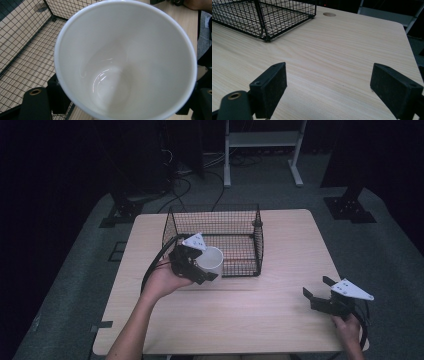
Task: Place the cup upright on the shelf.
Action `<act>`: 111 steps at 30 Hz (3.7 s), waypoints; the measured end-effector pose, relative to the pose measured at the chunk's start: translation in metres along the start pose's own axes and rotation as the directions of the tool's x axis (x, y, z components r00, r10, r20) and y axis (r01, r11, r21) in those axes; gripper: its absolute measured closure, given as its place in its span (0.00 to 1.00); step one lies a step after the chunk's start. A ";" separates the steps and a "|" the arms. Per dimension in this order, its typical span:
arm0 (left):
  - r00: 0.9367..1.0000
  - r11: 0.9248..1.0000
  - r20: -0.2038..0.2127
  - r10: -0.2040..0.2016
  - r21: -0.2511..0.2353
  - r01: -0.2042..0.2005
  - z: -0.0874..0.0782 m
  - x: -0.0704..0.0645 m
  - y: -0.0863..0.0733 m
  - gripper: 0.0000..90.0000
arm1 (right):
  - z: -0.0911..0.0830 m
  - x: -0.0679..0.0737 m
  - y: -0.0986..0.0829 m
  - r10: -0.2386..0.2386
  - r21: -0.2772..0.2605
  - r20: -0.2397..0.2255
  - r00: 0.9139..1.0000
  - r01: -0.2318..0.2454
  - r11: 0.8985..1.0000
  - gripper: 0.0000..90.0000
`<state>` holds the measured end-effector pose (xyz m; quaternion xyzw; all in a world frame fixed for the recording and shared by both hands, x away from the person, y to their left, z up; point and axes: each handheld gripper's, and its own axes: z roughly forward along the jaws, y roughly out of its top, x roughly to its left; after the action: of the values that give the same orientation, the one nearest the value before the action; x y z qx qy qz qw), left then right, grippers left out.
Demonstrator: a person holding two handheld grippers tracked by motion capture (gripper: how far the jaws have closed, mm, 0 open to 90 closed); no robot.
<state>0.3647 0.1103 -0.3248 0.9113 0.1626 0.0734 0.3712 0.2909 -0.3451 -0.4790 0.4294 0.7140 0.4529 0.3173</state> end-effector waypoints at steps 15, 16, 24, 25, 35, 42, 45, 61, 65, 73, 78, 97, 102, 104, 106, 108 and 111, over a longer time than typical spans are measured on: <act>1.000 1.000 -0.021 -0.002 -0.016 0.002 -0.008 0.028 0.028 0.24 | 0.000 -0.002 0.000 0.016 -0.005 -0.002 1.000 -0.016 1.000 0.15; 1.000 1.000 -0.022 -0.003 -0.012 0.003 -0.008 0.032 0.031 0.24 | 0.000 -0.002 0.000 0.016 -0.006 -0.001 1.000 -0.016 1.000 0.15; 0.999 1.000 -0.035 -0.019 0.003 0.019 -0.006 0.047 0.038 0.24 | 0.000 -0.002 0.000 0.018 -0.009 0.000 1.000 -0.018 1.000 0.15; 0.999 1.000 -0.034 -0.019 0.007 0.019 -0.006 0.050 0.039 0.24 | 0.000 -0.002 0.000 0.018 -0.009 0.000 1.000 -0.018 1.000 0.15; 0.998 0.999 -0.048 -0.035 0.017 0.036 0.004 0.065 0.046 0.24 | 0.000 -0.002 0.000 0.018 -0.010 -0.001 1.000 -0.018 1.000 0.15; 0.998 0.999 -0.056 -0.037 0.034 0.039 0.014 0.073 0.048 0.24 | 0.000 -0.002 0.000 0.016 -0.011 -0.002 1.000 -0.016 1.000 0.15; 0.997 0.998 -0.059 -0.047 0.037 0.049 0.020 0.080 0.047 0.24 | -0.001 -0.002 0.000 0.019 -0.010 -0.004 1.000 -0.019 1.000 0.15; 0.991 0.995 -0.090 -0.096 0.029 0.099 0.041 0.104 0.039 0.24 | -0.001 -0.003 0.000 0.021 -0.012 -0.006 1.000 -0.021 1.000 0.15; 0.991 0.993 -0.086 -0.103 0.045 0.107 0.050 0.110 0.036 0.24 | -0.001 -0.003 0.000 0.023 -0.012 -0.008 1.000 -0.023 1.000 0.15; 0.991 0.991 -0.073 -0.115 0.063 0.119 0.065 0.119 0.032 0.24 | -0.001 -0.003 0.000 0.022 -0.014 -0.008 1.000 -0.023 1.000 0.15; 0.990 0.990 -0.073 -0.120 0.068 0.125 0.074 0.124 0.028 0.24 | -0.001 -0.003 0.000 0.021 -0.013 -0.008 1.000 -0.021 1.000 0.15; 0.986 0.980 -0.026 -0.165 0.106 0.167 0.101 0.137 0.020 0.24 | -0.001 -0.003 -0.001 0.026 -0.015 -0.011 1.000 -0.026 1.000 0.15; 0.986 0.980 -0.018 -0.165 0.108 0.166 0.107 0.139 0.018 0.24 | -0.001 -0.003 -0.001 0.027 -0.015 -0.010 1.000 -0.027 1.000 0.15; 0.986 0.980 -0.016 -0.164 0.113 0.165 0.110 0.140 0.017 0.24 | -0.001 -0.003 -0.001 0.027 -0.016 -0.008 1.000 -0.027 1.000 0.15; 0.986 0.979 -0.012 -0.169 0.115 0.169 0.113 0.142 0.016 0.24 | -0.001 -0.004 -0.001 0.029 -0.016 -0.007 1.000 -0.029 0.999 0.15; 0.984 0.976 -0.008 -0.178 0.130 0.177 0.117 0.144 0.013 0.24 | -0.001 -0.004 -0.001 0.029 -0.017 -0.007 1.000 -0.029 0.999 0.15; 0.983 0.974 -0.007 -0.183 0.132 0.182 0.119 0.145 0.012 0.24 | -0.001 -0.004 -0.001 0.031 -0.018 -0.007 1.000 -0.031 0.999 0.15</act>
<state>0.5334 0.0756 -0.3994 0.9152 0.2492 0.0255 0.3159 0.2911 -0.3493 -0.4789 0.4359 0.7043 0.4656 0.3117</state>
